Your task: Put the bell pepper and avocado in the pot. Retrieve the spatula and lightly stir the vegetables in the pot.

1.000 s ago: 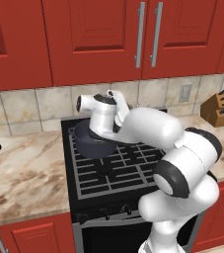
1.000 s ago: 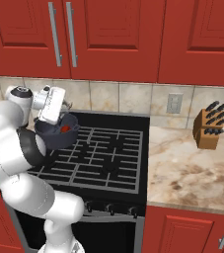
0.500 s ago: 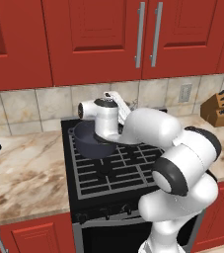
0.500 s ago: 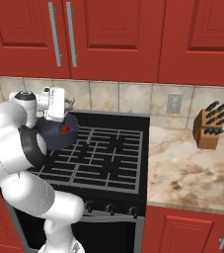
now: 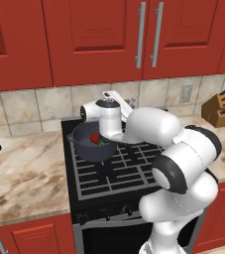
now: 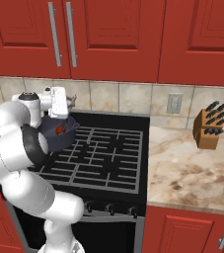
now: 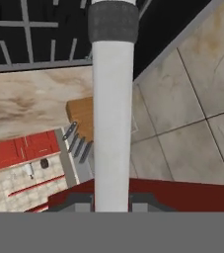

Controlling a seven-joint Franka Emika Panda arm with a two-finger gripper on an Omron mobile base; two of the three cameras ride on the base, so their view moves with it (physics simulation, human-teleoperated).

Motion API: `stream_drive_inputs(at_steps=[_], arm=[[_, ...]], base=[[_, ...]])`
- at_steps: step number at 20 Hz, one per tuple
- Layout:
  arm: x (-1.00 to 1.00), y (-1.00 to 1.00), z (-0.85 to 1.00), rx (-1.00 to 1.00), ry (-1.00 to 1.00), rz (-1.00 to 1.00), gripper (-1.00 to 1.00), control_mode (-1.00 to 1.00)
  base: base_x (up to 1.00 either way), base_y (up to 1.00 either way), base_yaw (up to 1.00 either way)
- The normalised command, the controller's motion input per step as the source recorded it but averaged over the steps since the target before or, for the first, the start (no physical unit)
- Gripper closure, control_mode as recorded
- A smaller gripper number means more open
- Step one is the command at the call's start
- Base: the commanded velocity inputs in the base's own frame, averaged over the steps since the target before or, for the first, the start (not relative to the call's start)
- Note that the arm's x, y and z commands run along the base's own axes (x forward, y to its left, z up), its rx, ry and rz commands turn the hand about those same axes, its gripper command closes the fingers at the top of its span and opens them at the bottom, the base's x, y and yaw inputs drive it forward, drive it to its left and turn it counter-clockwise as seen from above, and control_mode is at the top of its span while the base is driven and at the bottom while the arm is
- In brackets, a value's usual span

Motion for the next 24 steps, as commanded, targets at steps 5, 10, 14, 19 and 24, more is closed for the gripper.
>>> stream_drive_inputs(at_steps=[5, 10, 14, 19, 24], arm=[[0.46, 0.00, 0.30, 0.00, -0.05, -0.09, 1.00, -1.00], [0.06, 0.02, 0.03, 0.00, -0.04, -0.11, 1.00, -1.00], [0.00, 0.18, -0.34, 0.00, 0.00, -0.06, 1.00, -1.00], [0.00, 0.24, -0.16, 0.00, 0.00, -0.01, 1.00, -1.00], [-0.03, 0.22, -0.02, 0.00, 0.00, 0.00, 1.00, -1.00]], base=[[0.00, 0.00, 0.00], [0.00, 0.00, 0.00], [0.00, 0.00, 0.00], [0.00, 0.00, 0.00], [0.00, 0.00, 0.00]])
